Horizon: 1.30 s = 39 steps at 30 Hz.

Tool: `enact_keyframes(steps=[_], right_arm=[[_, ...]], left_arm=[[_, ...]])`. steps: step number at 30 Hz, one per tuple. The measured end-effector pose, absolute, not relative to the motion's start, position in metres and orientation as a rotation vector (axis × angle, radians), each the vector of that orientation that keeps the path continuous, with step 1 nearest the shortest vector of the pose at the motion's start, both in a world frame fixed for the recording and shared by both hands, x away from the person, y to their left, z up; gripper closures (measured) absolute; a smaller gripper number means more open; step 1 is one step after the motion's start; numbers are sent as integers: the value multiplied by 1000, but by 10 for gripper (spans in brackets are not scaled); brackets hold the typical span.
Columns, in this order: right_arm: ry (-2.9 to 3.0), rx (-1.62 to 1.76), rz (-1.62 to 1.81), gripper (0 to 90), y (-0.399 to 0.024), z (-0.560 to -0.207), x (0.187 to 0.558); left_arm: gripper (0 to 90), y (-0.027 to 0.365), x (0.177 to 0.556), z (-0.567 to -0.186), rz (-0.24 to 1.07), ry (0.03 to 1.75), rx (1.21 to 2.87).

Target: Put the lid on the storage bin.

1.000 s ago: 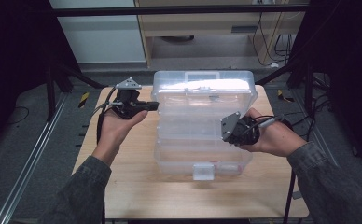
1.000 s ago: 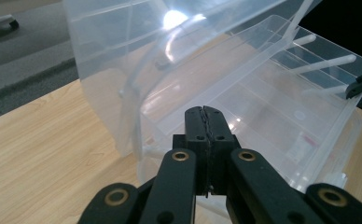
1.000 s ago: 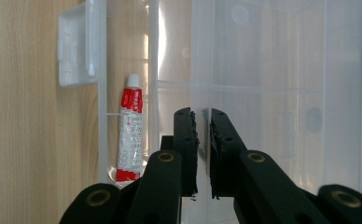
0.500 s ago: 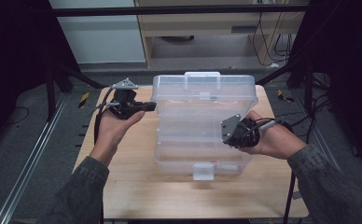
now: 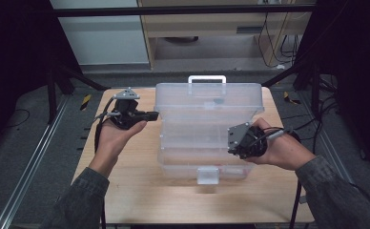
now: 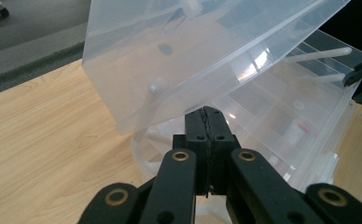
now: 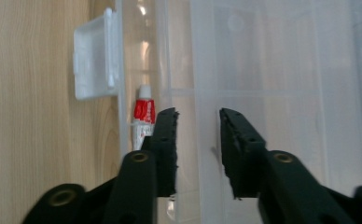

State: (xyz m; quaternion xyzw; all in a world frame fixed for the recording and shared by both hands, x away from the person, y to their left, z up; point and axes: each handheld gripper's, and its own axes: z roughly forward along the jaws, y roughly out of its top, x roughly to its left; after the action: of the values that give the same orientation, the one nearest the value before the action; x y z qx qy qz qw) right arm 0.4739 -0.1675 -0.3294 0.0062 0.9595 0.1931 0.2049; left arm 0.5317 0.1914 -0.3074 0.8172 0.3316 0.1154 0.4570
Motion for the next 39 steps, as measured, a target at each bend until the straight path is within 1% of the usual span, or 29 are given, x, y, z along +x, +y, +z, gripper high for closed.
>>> enact_keyframes(steps=[2, 5, 8, 15, 22, 39], right_arm=[[2659, 55, 574, 557, -169, -330, 470], [2624, 112, 606, 451, -172, -331, 465], [2603, 150, 641, 392, -177, -332, 459], [2551, 236, 677, 292, -194, -335, 446], [2516, 326, 691, 238, -214, -335, 439], [2464, 475, 691, 191, -249, -341, 429]], left_arm=[[899, 192, 529, -309, 279, 815, 2018], [899, 192, 526, -312, 274, 808, 2025], [899, 192, 522, -314, 271, 800, 2032], [899, 191, 516, -320, 261, 794, 2038], [899, 192, 512, -324, 250, 787, 2046], [899, 193, 499, -340, 249, 770, 2058]])
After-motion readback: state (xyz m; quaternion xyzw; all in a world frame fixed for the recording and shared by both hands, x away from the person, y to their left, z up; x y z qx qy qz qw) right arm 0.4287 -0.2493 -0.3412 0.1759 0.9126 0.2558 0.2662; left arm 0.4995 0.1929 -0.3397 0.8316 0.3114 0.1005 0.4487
